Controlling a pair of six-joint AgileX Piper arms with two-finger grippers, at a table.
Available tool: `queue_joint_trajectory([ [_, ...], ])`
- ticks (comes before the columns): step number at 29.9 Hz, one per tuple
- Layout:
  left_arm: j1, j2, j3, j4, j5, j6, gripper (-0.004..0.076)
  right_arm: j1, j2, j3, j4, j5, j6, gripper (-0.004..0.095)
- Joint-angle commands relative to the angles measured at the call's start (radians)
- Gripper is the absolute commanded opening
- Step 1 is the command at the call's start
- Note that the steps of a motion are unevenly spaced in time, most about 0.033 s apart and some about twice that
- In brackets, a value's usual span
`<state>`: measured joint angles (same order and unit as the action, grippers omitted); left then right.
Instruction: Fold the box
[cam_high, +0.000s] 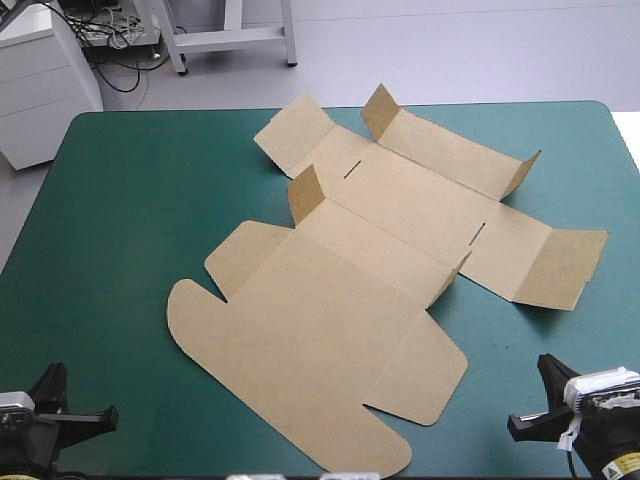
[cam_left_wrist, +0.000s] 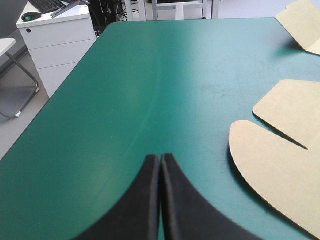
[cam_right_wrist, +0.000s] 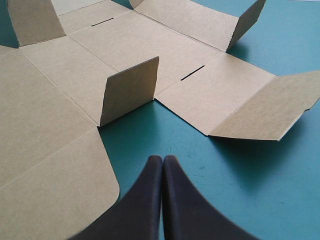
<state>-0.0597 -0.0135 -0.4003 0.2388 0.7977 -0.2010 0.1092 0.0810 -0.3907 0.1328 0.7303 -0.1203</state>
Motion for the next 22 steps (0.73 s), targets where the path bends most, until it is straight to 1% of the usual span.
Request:
queue_joint_trajectory([
  [1, -0.003, -0.018, -0.023, 0.007, -0.078, -0.001, -0.0032, 0.004, 0.012, -0.030, -0.002, -0.074, -0.004, -0.0023],
  [12, -0.003, -0.018, -0.023, 0.007, -0.078, -0.001, -0.0032, 0.004, 0.012, -0.030, 0.004, -0.074, 0.015, -0.0023],
  [13, -0.003, -0.018, -0.023, 0.007, -0.078, -0.001, -0.0032, 0.004, 0.012, -0.030, 0.011, -0.076, 0.027, -0.0023],
  [16, -0.003, -0.018, -0.023, 0.007, -0.078, -0.001, -0.0032, 0.004, 0.012, -0.030, 0.037, -0.100, 0.138, -0.0023],
  [22, -0.003, -0.018, -0.023, 0.007, -0.078, -0.001, -0.0032, 0.004, 0.061, -0.034, 0.127, -0.175, 0.251, -0.0021],
])
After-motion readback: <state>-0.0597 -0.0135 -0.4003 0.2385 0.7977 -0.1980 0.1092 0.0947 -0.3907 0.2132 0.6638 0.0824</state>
